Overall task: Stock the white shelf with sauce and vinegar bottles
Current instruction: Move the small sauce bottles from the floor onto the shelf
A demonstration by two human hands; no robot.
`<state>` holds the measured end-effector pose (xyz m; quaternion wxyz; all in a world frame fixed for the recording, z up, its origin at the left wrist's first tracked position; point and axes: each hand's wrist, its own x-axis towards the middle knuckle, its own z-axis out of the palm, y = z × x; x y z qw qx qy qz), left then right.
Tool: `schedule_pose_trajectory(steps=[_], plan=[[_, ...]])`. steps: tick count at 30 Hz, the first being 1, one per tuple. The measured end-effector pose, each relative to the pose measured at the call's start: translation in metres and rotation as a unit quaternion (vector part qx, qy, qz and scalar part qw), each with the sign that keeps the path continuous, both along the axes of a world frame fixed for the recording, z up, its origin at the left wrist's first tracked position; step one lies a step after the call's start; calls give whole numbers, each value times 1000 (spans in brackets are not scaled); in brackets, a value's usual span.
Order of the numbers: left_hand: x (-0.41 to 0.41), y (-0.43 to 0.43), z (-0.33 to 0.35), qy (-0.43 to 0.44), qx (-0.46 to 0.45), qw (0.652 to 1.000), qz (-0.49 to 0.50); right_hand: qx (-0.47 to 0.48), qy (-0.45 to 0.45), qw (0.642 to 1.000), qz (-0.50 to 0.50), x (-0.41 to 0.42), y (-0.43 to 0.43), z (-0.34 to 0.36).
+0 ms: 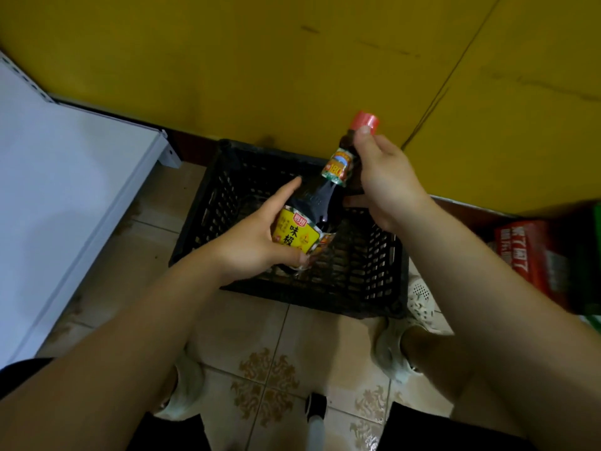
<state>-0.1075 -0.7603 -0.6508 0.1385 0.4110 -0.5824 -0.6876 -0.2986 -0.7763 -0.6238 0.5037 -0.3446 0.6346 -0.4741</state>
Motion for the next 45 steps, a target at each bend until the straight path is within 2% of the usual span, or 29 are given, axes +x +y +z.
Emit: schedule_pose_trajectory(steps=[6,11,15,17,22,27,32,37,45], plan=[[-11,17,6,39,31,999,2,60,-11,998,5,-15,10,7],[-22,29,11,51,-20,996,65,25,-8,1000,0,-11,8,11],[-21,28,27,68,-47,987,141,-17,71,988,133,-1,13,19],[-16,27,41,62,-84,982,158,-28,90,980,177,3,22,35],[4,50,98,67,-157,974,150,-77,87,981,153,22,50,103],[41,96,176,109,-204,954,189,-144,64,974,160,57,86,181],[88,153,244,119,-290,921,230,-225,54,951,205,107,128,249],[142,207,291,122,-382,870,287,-323,38,908,266,170,169,306],[195,274,335,111,-460,794,383,-410,6,846,340,243,208,352]])
